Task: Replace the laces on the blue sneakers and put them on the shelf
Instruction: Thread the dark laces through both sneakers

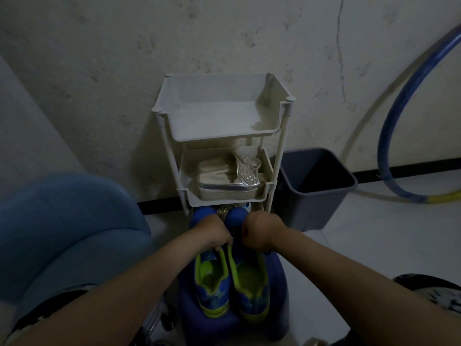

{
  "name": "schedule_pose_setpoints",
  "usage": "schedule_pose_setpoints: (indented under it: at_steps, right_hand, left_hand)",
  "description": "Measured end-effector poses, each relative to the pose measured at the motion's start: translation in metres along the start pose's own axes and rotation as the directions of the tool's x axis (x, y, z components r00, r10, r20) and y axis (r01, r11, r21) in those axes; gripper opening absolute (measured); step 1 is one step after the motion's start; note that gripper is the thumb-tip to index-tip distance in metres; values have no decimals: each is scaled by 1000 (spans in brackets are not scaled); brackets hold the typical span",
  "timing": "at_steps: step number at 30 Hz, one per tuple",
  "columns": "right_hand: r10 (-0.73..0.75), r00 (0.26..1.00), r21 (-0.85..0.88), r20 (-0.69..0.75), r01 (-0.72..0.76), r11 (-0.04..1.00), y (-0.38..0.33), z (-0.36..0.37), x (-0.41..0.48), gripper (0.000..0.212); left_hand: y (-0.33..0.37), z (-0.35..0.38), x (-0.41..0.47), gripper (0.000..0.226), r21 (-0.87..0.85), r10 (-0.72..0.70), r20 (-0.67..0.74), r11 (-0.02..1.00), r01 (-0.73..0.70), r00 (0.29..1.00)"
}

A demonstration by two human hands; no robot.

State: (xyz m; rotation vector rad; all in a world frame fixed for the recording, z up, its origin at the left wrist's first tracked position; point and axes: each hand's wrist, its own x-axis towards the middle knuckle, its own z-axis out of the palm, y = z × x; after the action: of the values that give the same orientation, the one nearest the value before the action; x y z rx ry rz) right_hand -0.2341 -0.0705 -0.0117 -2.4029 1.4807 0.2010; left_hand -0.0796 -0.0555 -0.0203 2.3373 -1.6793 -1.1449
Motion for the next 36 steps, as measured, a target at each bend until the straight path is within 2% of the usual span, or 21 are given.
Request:
schedule_pose_setpoints:
  at_steps: [12,17,25,32,36]
  right_hand:
    - [-8,998,-17,-59,7,1000,-8,10,0,26]
    - [-43,999,-19,30,44,999,-9,10,0,24]
    - [-62,997,-57,52,65,996,-8,7,3,25]
    - [35,999,81,-11,-34,996,-2,13,6,24]
    - [-23,996,75,90,16,997,-3,12,7,23]
  left_hand:
    - [-4,-4,-3,26,-96,5,46,995,0,999]
    - [-4,-4,-4,26,-100,29,59,995,-23,998]
    - [-1,-8,-9,23,-81,64,71,995,-58,995]
    - [-3,-8,-8,26,-88,65,68,994,-59,996]
    - [-5,-7,-5,23,-94,51,67,995,-44,996]
